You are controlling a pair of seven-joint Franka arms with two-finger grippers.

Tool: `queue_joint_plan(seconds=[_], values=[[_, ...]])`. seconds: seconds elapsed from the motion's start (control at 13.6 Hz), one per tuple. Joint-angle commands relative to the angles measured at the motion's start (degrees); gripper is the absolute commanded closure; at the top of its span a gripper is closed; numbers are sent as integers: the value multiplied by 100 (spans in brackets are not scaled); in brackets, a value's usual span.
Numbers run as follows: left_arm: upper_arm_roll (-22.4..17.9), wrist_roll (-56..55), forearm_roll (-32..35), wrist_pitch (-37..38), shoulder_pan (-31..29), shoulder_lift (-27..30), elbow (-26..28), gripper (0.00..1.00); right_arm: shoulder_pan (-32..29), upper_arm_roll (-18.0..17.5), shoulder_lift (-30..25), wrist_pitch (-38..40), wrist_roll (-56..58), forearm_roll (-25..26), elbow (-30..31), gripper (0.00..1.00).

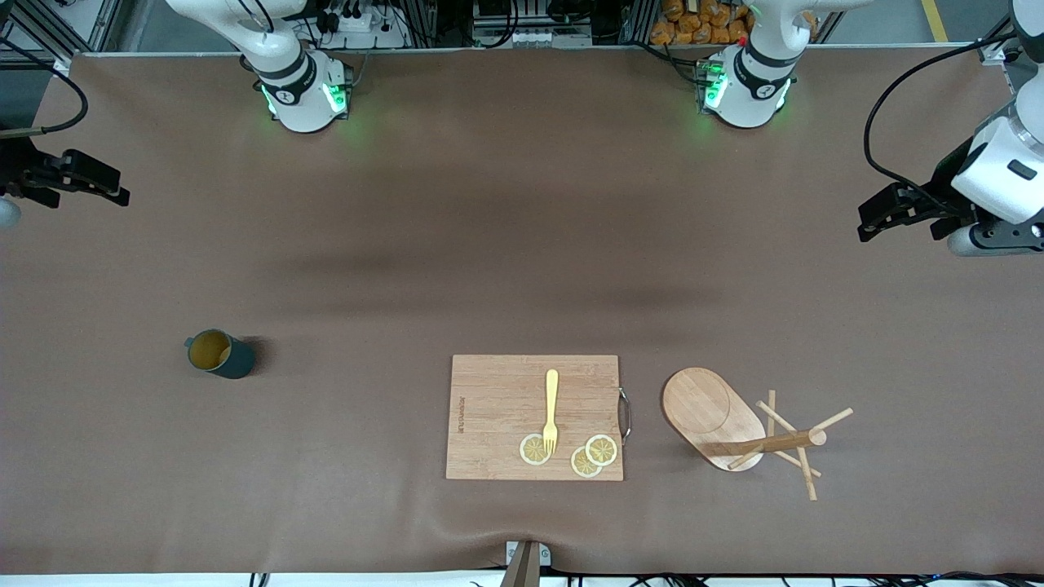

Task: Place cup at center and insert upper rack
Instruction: 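Reach the right gripper down to the teal mug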

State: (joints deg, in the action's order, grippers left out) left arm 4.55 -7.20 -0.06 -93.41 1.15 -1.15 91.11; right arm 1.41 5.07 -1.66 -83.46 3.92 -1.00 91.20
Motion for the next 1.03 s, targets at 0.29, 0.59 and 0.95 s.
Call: queue_joint_plan(seconds=[0.29, 0.59, 0.95], values=[[-7, -80, 67, 86, 87, -34, -93, 0, 44, -24, -54, -12, -93, 21, -41, 0], [291, -307, 111, 437, 96, -17, -76, 0, 0, -24, 7, -30, -76, 29, -32, 0], [292, -352, 111, 420, 26, -104, -59, 0, 44, -15, 305, -283, -67, 38, -32, 0]])
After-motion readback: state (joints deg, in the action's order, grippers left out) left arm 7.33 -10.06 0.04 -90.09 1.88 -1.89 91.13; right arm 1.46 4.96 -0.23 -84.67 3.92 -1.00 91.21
